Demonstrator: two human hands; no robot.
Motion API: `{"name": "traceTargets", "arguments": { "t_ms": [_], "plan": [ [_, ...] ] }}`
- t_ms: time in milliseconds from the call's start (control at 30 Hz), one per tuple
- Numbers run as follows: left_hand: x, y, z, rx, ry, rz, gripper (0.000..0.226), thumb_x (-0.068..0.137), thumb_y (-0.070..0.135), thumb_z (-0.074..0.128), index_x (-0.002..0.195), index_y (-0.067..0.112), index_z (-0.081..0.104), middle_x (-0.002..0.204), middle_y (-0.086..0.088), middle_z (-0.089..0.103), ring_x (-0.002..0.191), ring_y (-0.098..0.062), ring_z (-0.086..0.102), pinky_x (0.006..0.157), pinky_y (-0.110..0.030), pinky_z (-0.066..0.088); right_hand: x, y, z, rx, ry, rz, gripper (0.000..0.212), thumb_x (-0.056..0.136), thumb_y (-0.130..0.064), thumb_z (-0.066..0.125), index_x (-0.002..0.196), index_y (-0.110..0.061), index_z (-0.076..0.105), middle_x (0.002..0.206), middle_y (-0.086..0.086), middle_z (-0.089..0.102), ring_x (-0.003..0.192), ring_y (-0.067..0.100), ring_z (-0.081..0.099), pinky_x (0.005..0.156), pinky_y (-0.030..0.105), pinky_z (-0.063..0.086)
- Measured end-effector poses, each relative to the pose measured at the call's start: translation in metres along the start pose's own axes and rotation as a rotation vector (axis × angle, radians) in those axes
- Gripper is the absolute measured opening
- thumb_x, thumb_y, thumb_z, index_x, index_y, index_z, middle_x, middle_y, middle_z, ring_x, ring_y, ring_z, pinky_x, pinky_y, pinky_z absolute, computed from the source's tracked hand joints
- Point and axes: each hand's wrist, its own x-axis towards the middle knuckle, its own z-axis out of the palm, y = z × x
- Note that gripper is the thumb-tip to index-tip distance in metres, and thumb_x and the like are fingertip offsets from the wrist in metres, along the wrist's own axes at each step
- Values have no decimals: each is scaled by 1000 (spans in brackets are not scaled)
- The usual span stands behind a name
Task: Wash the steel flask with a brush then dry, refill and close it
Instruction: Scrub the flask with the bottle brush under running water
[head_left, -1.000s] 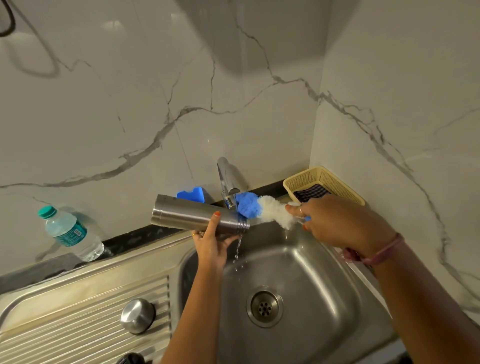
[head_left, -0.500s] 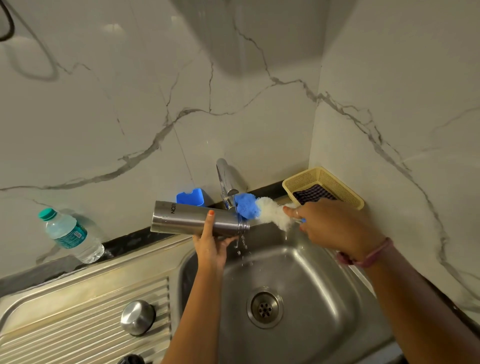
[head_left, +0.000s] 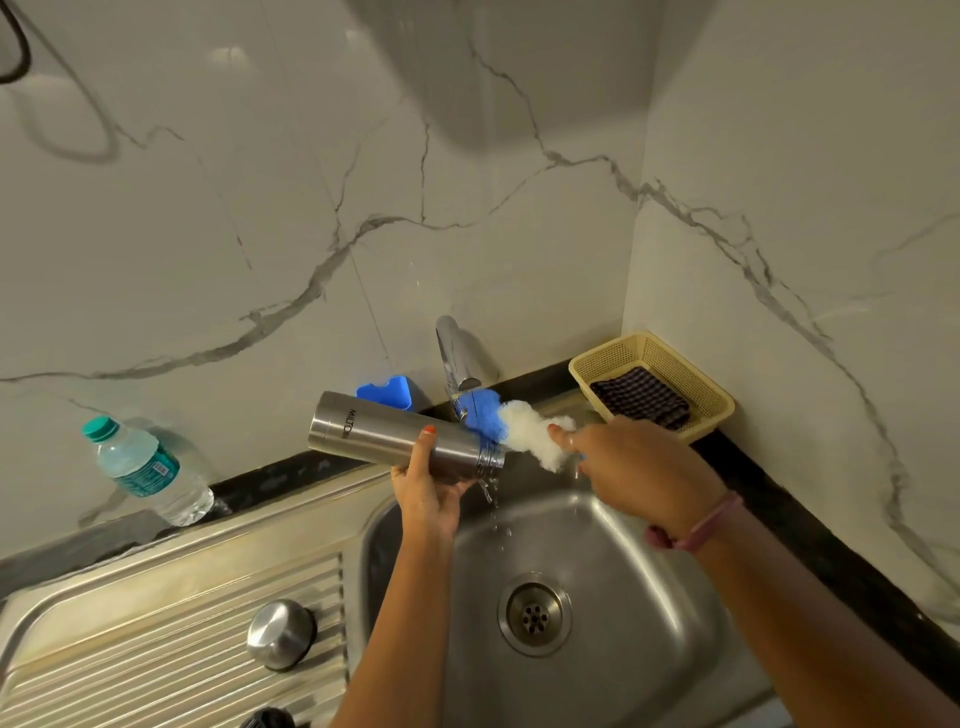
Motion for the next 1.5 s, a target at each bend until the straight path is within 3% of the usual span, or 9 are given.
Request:
{"name": "traceTargets", "arguments": {
  "t_ms": [233,467,667,800,933,1033,1167,1333,1500],
  "plan": [
    [-1,2,-4,-13,35,21,66,87,16,72,143,19,36,132,-14,59,114,-34,63,98,-66,47,-14,24,-22,84,-34,49,50,98,-17,43,141,-42,37,71,-9,42,57,3,37,51,22,30],
    [-2,5,-4,-23,9,13,62,88,12,70,141,20,40,132,-11,59,119,-35,59,94,-71,46,5,0,-3,-3,18,11,52,99,-11,40,147,-30,32,87,2,48,71,13,46,56,23,32],
    [-1,10,-2,-31,-5,10,61,88,8,69,141,20,40,127,-12,61,117,-37,60,95,-73,44,-1,22,-15,59,-28,17,51,99,-18,43,144,-40,33,66,-9,41,54,3,37,49,22,32],
    [-6,8,6,-35,-2,9,77,74,15,78,142,16,42,131,-15,62,115,-34,64,82,-57,58,12,19,-7,73,-53,28,58,98,-16,43,146,-35,19,91,1,59,70,11,51,63,27,44],
    [-6,4,0,-43,-5,-5,68,84,8,72,144,18,40,132,-13,60,116,-33,62,81,-56,56,15,6,2,34,-48,-13,52,98,-13,42,146,-32,34,105,5,58,71,10,43,60,24,34],
    [-6,5,-6,-14,-19,-5,73,85,4,69,148,19,35,130,-10,59,111,-31,62,92,-62,51,8,16,-15,81,-100,-8,52,98,-14,42,144,-37,34,88,-4,56,63,5,44,53,21,35],
    [-5,10,-7,20,-55,-3,77,73,5,74,141,18,39,132,-13,58,117,-36,60,94,-68,48,4,26,-29,43,-140,7,46,96,-14,45,139,-29,45,98,3,67,84,17,63,75,30,51],
    [-2,10,-8,32,-94,-26,63,81,-6,65,135,17,43,135,-17,55,122,-40,56,94,-70,46,22,8,-7,15,-87,3,50,97,-10,41,144,-29,39,107,8,61,79,16,49,68,29,40],
    [-5,13,-6,43,-62,-7,82,72,7,75,144,18,37,135,-16,58,119,-38,60,89,-69,50,10,20,-22,40,-159,-4,51,97,-12,43,144,-31,37,99,2,58,77,12,51,66,25,42]
  ]
}}
